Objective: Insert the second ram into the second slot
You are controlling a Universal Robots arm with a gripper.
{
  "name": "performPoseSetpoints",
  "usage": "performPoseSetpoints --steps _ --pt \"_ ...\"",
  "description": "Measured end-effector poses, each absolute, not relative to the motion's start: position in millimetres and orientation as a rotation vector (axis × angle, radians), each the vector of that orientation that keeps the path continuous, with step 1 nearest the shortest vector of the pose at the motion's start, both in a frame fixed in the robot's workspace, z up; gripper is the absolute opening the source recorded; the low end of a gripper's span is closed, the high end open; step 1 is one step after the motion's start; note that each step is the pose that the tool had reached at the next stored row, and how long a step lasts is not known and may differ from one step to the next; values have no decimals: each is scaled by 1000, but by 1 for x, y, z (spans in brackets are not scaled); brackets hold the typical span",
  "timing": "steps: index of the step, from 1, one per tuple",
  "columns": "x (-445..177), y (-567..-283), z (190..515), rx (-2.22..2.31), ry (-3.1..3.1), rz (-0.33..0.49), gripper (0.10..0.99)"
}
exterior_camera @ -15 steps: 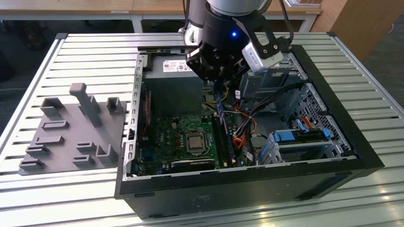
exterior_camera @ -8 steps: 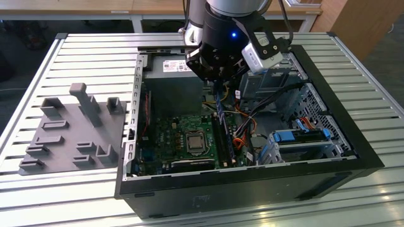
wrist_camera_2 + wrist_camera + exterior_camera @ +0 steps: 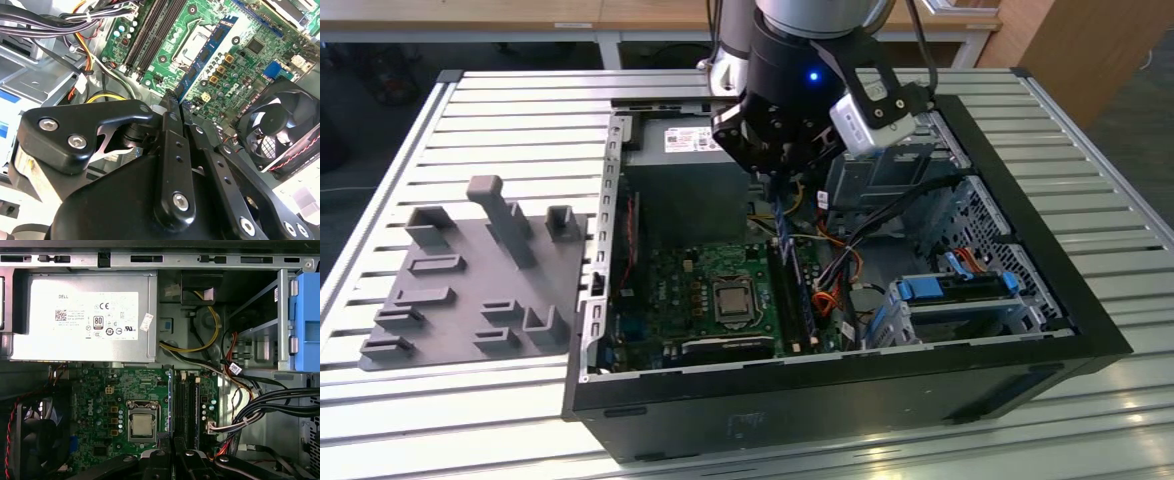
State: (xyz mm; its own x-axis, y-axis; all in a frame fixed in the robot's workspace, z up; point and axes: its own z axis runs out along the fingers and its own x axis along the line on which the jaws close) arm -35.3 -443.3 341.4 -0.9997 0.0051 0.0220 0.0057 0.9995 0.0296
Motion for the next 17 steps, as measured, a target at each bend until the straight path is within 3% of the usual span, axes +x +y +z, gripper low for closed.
performPoseSetpoints --steps 17 --pt "-35 -443 339 -9 -3109 -46 137"
